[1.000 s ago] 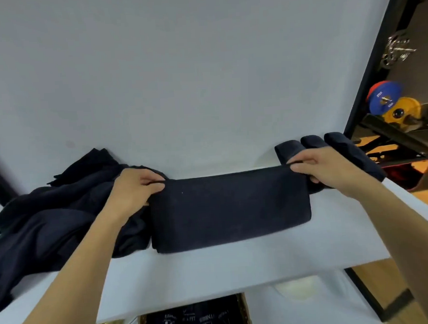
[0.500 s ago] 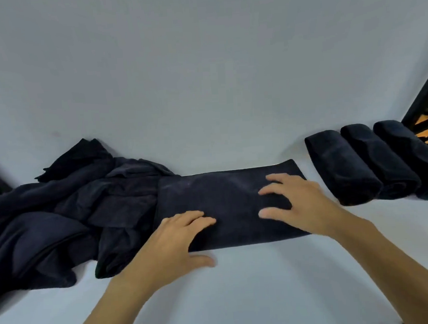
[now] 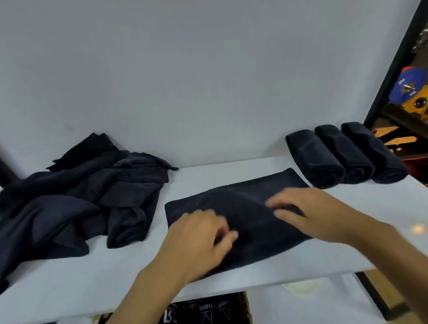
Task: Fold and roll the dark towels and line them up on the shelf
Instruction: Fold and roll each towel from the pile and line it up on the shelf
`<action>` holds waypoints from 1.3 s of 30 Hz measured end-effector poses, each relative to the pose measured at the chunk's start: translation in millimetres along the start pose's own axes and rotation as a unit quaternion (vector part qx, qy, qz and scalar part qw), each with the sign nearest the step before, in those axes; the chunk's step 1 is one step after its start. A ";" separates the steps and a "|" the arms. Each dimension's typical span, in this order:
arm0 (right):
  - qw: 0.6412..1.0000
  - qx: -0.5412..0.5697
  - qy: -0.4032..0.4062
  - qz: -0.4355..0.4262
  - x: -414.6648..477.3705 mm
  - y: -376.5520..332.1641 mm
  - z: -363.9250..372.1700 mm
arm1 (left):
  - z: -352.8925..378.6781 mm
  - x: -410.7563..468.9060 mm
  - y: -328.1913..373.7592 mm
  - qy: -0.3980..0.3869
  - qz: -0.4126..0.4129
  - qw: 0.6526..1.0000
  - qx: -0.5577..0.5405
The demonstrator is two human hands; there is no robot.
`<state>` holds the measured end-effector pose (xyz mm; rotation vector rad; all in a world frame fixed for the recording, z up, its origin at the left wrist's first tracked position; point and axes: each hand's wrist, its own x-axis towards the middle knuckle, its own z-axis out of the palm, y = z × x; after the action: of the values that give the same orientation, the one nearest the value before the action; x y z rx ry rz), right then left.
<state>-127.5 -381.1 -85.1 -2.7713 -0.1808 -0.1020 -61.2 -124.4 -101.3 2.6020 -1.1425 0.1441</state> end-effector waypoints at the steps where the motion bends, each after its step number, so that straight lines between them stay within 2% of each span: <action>1: 0.999 0.028 0.015 -0.008 15.2 -9.9 9.4 | 6.8 16.9 4.7 -0.014 -0.032 0.999 0.001; 3: 0.999 0.033 -0.030 0.006 42.5 -21.7 35.1 | 29.6 41.5 10.7 -0.080 -0.077 0.993 0.026; 4: 0.998 -0.005 -0.060 0.019 51.4 -17.4 48.8 | 41.9 44.2 7.9 -0.103 -0.088 0.990 0.049; 6: 0.994 -0.074 -0.068 0.038 58.8 8.9 62.8 | 57.0 35.4 -12.8 -0.092 -0.119 0.986 0.077; 10: 0.990 -0.096 -0.054 0.091 73.3 52.0 55.1 | 48.7 9.6 -43.2 -0.071 -0.208 0.972 0.088; 12: 0.988 -0.103 -0.049 0.106 85.6 60.5 47.2 | 41.9 -5.6 -33.3 -0.047 -0.148 0.982 0.111; 15: 0.991 -0.077 -0.051 0.100 100.9 63.8 29.6 | 36.2 -38.6 -14.5 0.016 0.028 0.998 0.061; 18: 0.990 -0.033 -0.072 0.118 105.5 65.5 9.8 | 23.5 -33.1 -33.8 0.075 0.077 0.992 0.061; 20: 0.985 0.008 -0.081 0.154 101.1 66.1 -2.6 | 7.7 -10.6 -54.2 0.094 0.047 0.988 0.113; 23: 0.971 0.073 -0.076 0.216 76.6 54.4 -13.1 | -12.4 35.4 -87.3 0.117 -0.048 0.969 0.212; 25: 0.956 0.131 -0.055 0.255 51.6 38.3 -5.8 | -13.9 59.7 -93.5 0.099 -0.136 0.965 0.202; 27: 0.943 0.168 -0.063 0.279 26.1 20.3 8.4 | -7.7 69.3 -80.2 0.076 -0.157 0.975 0.140; 29: 0.937 0.179 -0.078 0.289 4.7 7.2 21.3 | 5.6 54.9 -50.4 0.096 -0.055 0.993 0.036; 31: 0.936 0.174 -0.071 0.298 -10.4 3.1 30.8 | 20.4 14.9 -10.2 0.084 0.062 0.994 -0.038; 33: 0.936 0.161 -0.045 0.311 -19.4 1.2 34.1 | 38.6 -29.6 20.3 0.038 0.133 0.990 -0.016; 35: 0.935 0.156 0.002 0.319 -25.6 0.4 34.4 | 53.4 -57.8 37.8 -0.005 0.167 0.983 0.073; 37: 0.930 0.164 0.051 0.325 -30.3 0.5 33.0 | 55.4 -63.1 43.6 0.025 0.174 0.978 0.108; 39: 0.923 0.177 0.066 0.335 -35.0 -0.3 31.4 | 44.7 -60.6 38.4 0.090 0.195 0.973 0.088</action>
<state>-160.6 -373.5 -117.6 -2.3056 0.7098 -0.0690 -131.7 -120.1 -147.7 2.4113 -1.6190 0.5768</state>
